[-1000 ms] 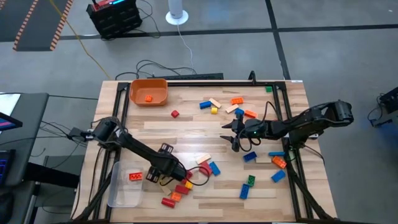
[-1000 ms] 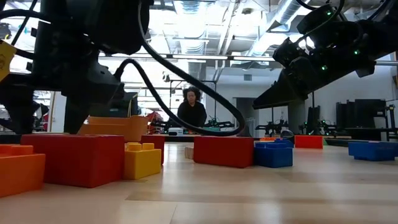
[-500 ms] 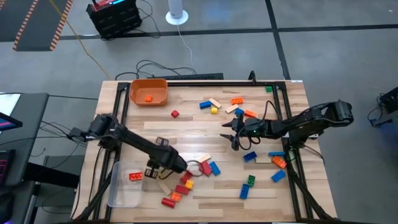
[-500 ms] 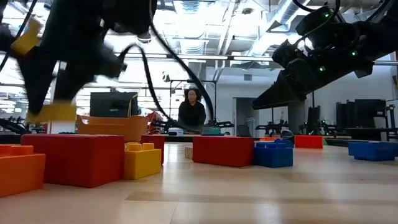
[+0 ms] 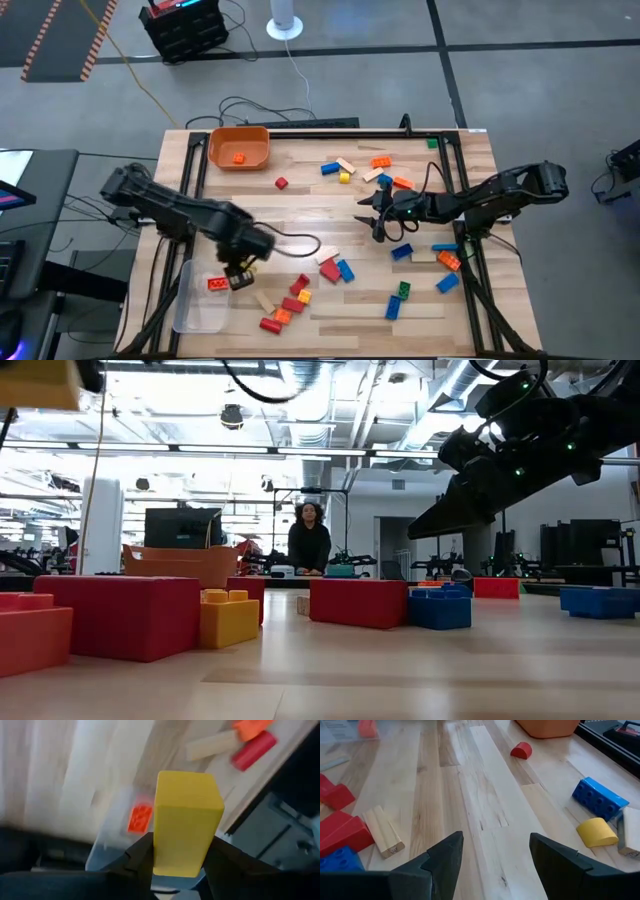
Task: Sort blocks by size
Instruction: Put the large yellow block into the transparent bin
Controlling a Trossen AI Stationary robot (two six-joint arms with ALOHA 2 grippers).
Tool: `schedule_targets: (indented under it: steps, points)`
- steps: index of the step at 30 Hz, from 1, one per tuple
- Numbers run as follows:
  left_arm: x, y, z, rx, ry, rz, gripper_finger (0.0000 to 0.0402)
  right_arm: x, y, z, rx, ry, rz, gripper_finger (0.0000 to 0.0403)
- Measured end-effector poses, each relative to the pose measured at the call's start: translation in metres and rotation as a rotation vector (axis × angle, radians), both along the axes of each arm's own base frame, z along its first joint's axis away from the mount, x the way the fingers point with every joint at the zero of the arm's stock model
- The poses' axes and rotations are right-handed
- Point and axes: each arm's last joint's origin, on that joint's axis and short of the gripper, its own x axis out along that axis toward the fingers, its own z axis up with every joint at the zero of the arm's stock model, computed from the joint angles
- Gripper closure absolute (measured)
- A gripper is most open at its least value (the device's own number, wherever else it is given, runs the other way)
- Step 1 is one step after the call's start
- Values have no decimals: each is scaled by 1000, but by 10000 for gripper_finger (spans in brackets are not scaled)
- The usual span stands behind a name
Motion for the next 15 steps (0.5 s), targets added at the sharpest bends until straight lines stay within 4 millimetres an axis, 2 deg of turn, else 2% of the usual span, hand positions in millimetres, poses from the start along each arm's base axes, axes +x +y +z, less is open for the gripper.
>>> schedule_targets:
  steps: [5, 8, 11, 15]
  points:
    - [-24, -21, 7, 48, 60, 102, 264, 0, 0, 0, -2, 4, 1, 143]
    - [-33, -35, 2, 80, 80, 118, 261, 0, 0, 0, -4, 6, 2, 143]
    - [-41, -46, -18, 107, 108, 117, 261, 0, 0, 0, -4, 5, 2, 143]
    - [-54, -52, -57, 137, 190, 97, 260, 0, 1, 0, 0, -2, 2, 143]
